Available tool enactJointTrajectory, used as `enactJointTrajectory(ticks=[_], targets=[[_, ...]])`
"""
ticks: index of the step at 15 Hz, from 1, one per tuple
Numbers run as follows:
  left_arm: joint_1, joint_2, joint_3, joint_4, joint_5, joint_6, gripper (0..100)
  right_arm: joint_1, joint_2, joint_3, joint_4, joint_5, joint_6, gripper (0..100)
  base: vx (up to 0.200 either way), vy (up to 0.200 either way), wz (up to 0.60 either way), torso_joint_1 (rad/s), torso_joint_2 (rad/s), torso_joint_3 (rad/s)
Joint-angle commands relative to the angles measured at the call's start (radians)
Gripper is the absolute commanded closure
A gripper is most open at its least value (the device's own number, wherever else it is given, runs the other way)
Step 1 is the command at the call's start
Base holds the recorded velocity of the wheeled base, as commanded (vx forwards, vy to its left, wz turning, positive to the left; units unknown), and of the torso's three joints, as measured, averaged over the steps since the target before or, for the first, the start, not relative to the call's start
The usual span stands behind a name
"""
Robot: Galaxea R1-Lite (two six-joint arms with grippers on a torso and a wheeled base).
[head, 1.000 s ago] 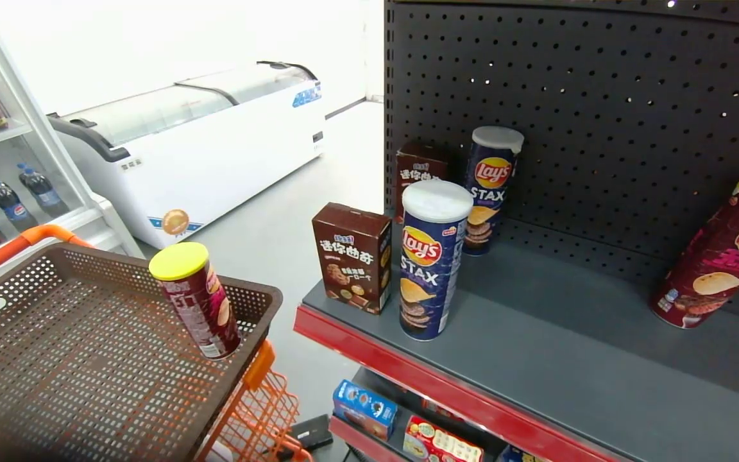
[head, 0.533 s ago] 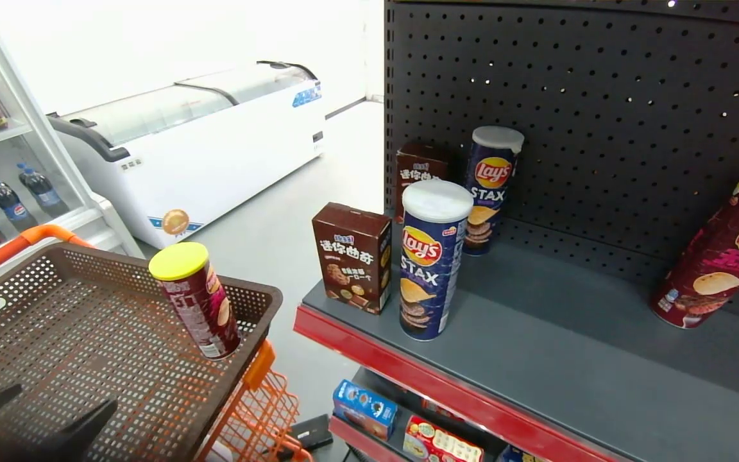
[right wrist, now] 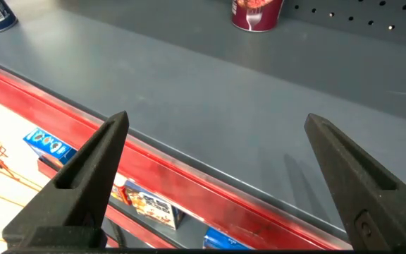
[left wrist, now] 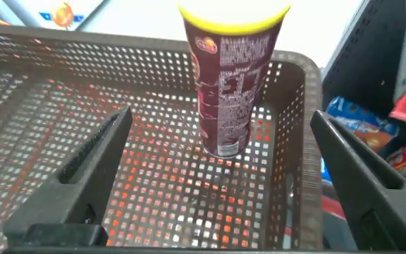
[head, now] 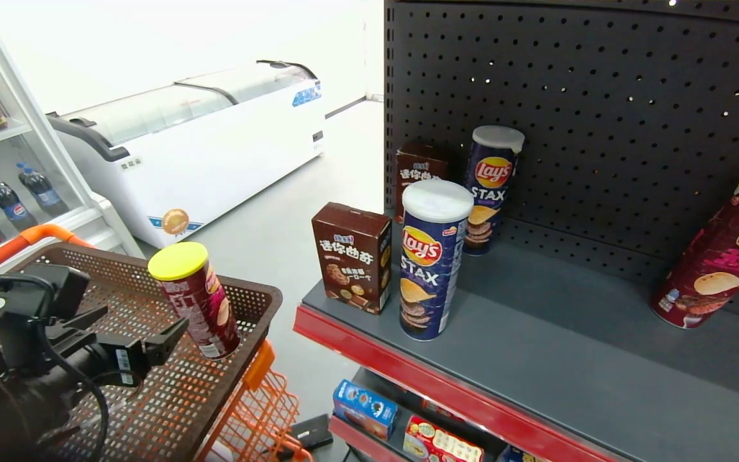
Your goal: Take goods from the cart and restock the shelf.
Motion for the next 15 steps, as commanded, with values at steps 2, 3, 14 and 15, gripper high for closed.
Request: enactJointTrajectory(ticks=[2, 3, 14, 15], targets=[[-0.005, 0.258, -0.023, -0.120, 0.000, 0.008, 0, 0.000, 0.002, 0.001, 0.000, 0.002, 0.000, 0, 0.000, 0.000, 0.00, 0.000, 0.00, 0.000], [-0.003, 0.301, -0.051, -0.161, 0.000, 0.008, 0, 0.000, 0.002, 0.001, 0.000, 0.000, 0.000, 0, 0.000, 0.000, 0.00, 0.000, 0.00, 0.000], [0.001, 0.532, -0.279, -0.241, 0.001, -0.016, 0, 0.000, 0.002, 0.001, 0.000, 0.000, 0.000, 0, 0.000, 0.000, 0.00, 0.000, 0.00, 0.000], [0.001, 0.537, -0.282, -0.241, 0.001, -0.016, 0, 0.000, 0.002, 0.001, 0.000, 0.000, 0.000, 0, 0.000, 0.000, 0.00, 0.000, 0.00, 0.000]])
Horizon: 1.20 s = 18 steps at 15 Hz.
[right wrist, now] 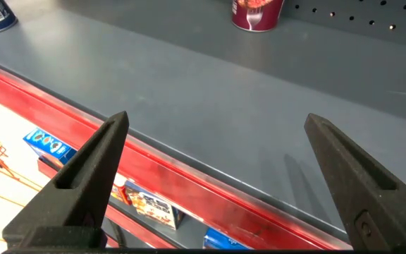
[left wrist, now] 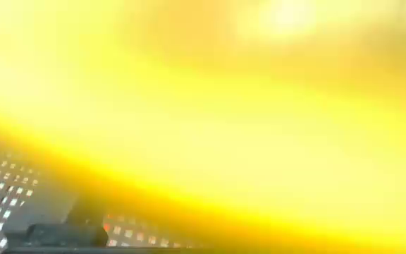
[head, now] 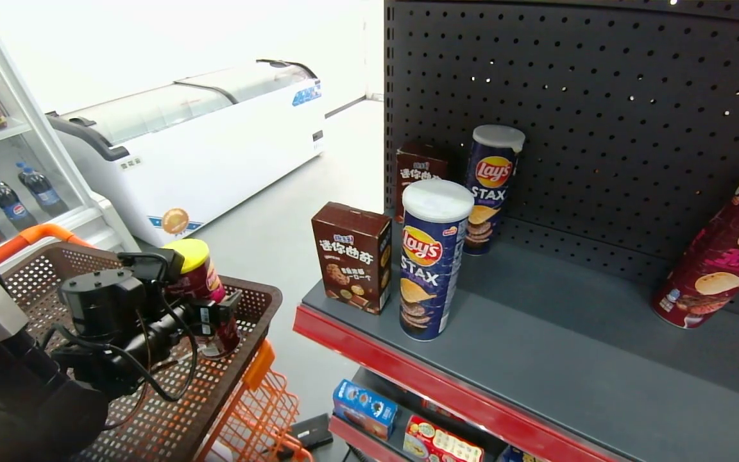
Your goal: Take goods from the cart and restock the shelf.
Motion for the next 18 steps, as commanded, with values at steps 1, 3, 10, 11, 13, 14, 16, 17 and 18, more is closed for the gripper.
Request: enactJointTrajectory(ticks=[1, 3, 10, 11, 13, 14, 16, 17, 18], targets=[[-0.001, 0.037, -0.012, -0.002, 0.000, 0.000, 0, 0.000, 0.002, 0.000, 0.000, 0.000, -0.001, 0, 0.000, 0.000, 0.00, 0.000, 0.00, 0.000], [-0.001, 0.049, -0.042, -0.001, 0.000, 0.006, 100, 0.000, 0.002, 0.000, 0.000, 0.000, -0.001, 0, 0.000, 0.000, 0.00, 0.000, 0.00, 0.000], [-0.054, -0.152, -0.045, 0.097, -0.003, 0.012, 100, 0.000, 0.002, 0.000, 0.000, 0.000, -0.001, 0, 0.000, 0.000, 0.00, 0.000, 0.00, 0.000], [-0.057, -0.245, -0.035, 0.162, -0.020, 0.009, 100, 0.000, 0.002, 0.000, 0.000, 0.000, -0.001, 0, 0.000, 0.000, 0.00, 0.000, 0.00, 0.000], [-0.057, -0.373, -0.027, 0.237, -0.060, 0.011, 100, 0.000, 0.002, 0.000, 0.000, 0.000, -0.001, 0, 0.000, 0.000, 0.00, 0.000, 0.00, 0.000], [-0.068, -0.413, -0.033, 0.240, -0.063, 0.011, 100, 0.000, 0.002, 0.000, 0.000, 0.000, -0.001, 0, 0.000, 0.000, 0.00, 0.000, 0.00, 0.000], [-0.106, -0.508, -0.030, 0.269, -0.067, 0.011, 100, 0.000, 0.002, 0.000, 0.000, 0.000, -0.001, 0, 0.000, 0.000, 0.00, 0.000, 0.00, 0.000], [-0.131, -0.561, -0.035, 0.349, -0.067, 0.020, 100, 0.000, 0.002, 0.000, 0.000, 0.000, -0.001, 0, 0.000, 0.000, 0.00, 0.000, 0.00, 0.000], [-0.142, -0.597, -0.042, 0.400, -0.067, 0.024, 100, 0.000, 0.002, 0.000, 0.000, 0.000, -0.001, 0, 0.000, 0.000, 0.00, 0.000, 0.00, 0.000]])
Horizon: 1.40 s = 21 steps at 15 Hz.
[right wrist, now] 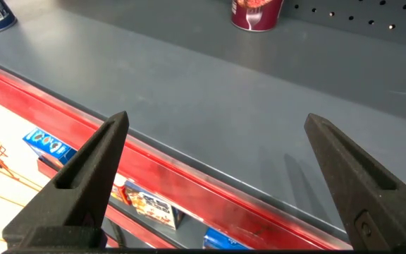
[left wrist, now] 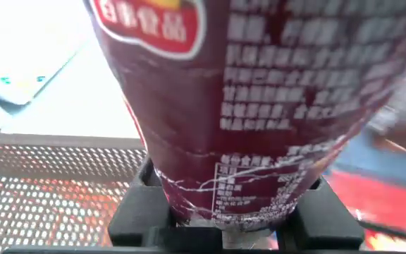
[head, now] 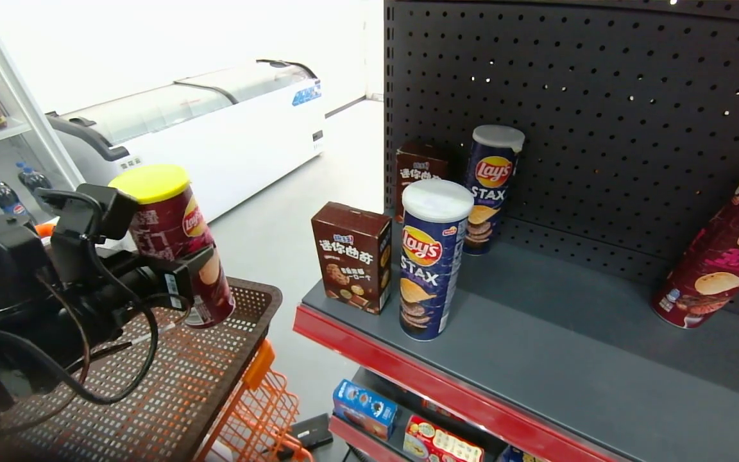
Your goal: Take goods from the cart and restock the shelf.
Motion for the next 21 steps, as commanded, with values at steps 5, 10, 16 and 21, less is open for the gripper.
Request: enactJointTrajectory(ticks=[5, 10, 16, 21], targets=[[-0.205, -0.237, 0.012, 0.152, -0.018, 0.003, 100, 0.000, 0.002, 0.000, 0.000, 0.000, 0.000, 0, 0.000, 0.000, 0.00, 0.000, 0.00, 0.000], [-0.295, -0.231, 0.027, 0.149, -0.029, -0.011, 100, 0.000, 0.002, 0.000, 0.000, 0.002, 0.000, 0, 0.000, 0.000, 0.00, 0.000, 0.00, 0.000], [-0.312, -0.237, 0.030, 0.153, -0.122, -0.009, 100, 0.000, 0.002, 0.000, 0.000, 0.000, 0.000, 0, 0.000, 0.000, 0.00, 0.000, 0.00, 0.000], [-0.426, -0.251, 0.030, 0.153, -0.121, -0.008, 100, 0.000, 0.002, 0.000, 0.000, 0.000, 0.000, 0, 0.000, 0.000, 0.00, 0.000, 0.00, 0.000]])
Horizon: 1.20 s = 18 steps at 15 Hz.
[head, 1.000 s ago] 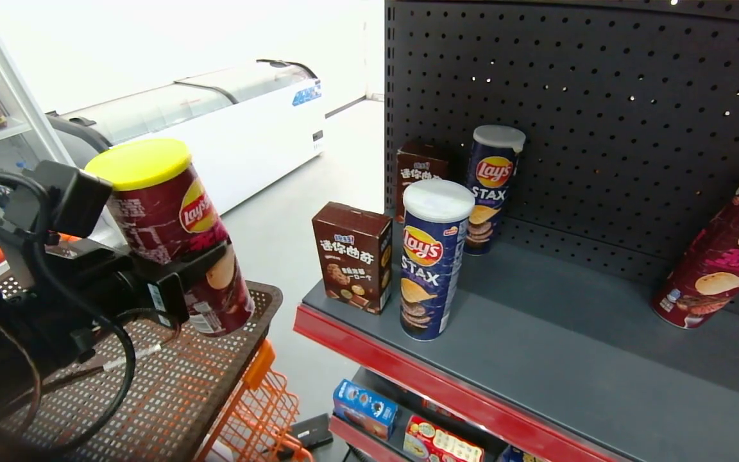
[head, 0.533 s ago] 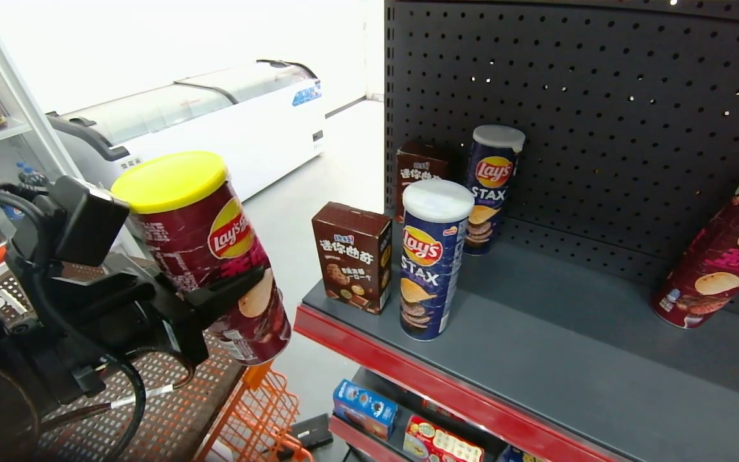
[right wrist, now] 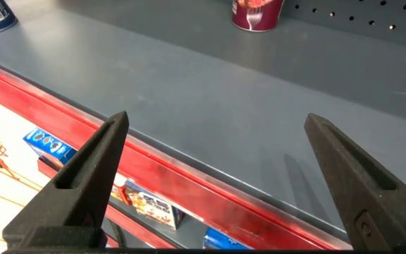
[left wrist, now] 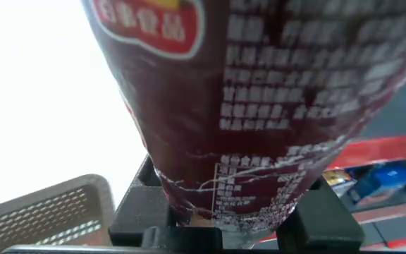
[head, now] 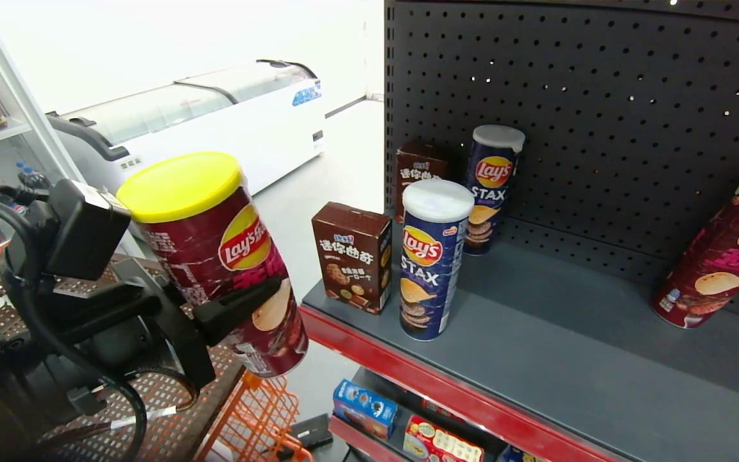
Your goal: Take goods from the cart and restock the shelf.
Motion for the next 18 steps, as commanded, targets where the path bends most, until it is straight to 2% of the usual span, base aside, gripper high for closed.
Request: enactJointTrajectory(ticks=[1, 2, 5, 8, 12, 14, 18], targets=[[-0.047, -0.002, 0.000, 0.000, 0.002, 0.003, 100, 0.000, 0.002, -0.002, 0.000, 0.000, 0.000, 0, 0.000, 0.000, 0.00, 0.000, 0.00, 0.000], [-0.119, -0.002, -0.001, 0.000, -0.001, 0.003, 100, 0.000, 0.002, 0.000, 0.000, 0.000, 0.000, 0, 0.000, 0.000, 0.00, 0.000, 0.00, 0.000], [-0.195, -0.004, 0.008, 0.002, -0.003, 0.003, 100, 0.000, 0.002, 0.000, 0.000, 0.000, 0.000, 0, 0.000, 0.000, 0.00, 0.000, 0.00, 0.000], [-0.258, -0.013, 0.069, 0.002, -0.004, 0.004, 100, 0.000, 0.002, 0.000, 0.000, 0.005, 0.000, 0, 0.000, 0.000, 0.00, 0.000, 0.00, 0.000], [-0.275, -0.013, 0.080, 0.002, -0.011, 0.006, 100, 0.000, 0.002, 0.000, 0.000, 0.005, 0.000, 0, 0.000, 0.000, 0.00, 0.000, 0.00, 0.000], [-0.280, -0.011, 0.086, 0.002, -0.075, 0.006, 100, 0.000, 0.002, 0.000, 0.000, 0.006, 0.000, 0, 0.000, 0.000, 0.00, 0.000, 0.00, 0.000], [-0.275, -0.010, 0.085, 0.000, -0.087, 0.006, 100, 0.000, 0.002, 0.000, 0.000, 0.006, 0.000, 0, 0.000, 0.000, 0.00, 0.000, 0.00, 0.000]])
